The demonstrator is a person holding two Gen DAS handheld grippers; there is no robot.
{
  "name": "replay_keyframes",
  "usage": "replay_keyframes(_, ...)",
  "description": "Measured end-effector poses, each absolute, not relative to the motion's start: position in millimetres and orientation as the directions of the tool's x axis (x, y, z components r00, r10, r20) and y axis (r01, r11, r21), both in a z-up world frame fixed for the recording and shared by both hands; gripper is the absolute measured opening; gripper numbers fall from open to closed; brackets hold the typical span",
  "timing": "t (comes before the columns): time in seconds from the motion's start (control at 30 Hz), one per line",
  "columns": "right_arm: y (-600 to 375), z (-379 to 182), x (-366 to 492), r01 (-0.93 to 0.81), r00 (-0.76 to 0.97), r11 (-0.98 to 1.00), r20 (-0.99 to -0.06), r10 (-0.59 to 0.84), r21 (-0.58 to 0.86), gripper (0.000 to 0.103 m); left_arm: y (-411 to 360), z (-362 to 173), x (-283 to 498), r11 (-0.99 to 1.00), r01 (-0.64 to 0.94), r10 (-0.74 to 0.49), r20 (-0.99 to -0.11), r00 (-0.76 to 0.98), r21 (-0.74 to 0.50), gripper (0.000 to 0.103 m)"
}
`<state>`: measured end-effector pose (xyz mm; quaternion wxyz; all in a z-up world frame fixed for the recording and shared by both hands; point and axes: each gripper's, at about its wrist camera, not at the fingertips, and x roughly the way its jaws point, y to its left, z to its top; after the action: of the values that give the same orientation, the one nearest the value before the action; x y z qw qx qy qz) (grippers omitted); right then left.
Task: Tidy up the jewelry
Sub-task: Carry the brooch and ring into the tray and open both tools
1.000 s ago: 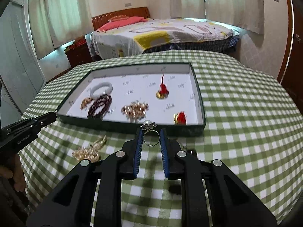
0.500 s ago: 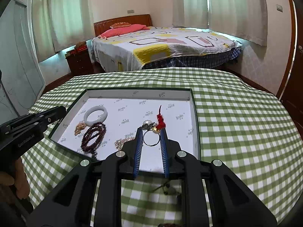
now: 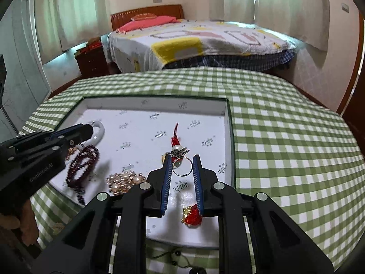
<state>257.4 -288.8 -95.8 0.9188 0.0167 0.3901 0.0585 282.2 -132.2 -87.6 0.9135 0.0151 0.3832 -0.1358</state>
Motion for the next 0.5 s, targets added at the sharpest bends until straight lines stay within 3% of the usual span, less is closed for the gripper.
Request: replay_keyframes(0.5, -289.3, -121.1, 273.7, -0.114, 0.622, 0.99, -0.772, 0.133, 0.078, 0.021, -143.6, -121.4, 307.7, 0.967, 0.24, -0.211, -0.798, 0.565, -0.086, 0.013)
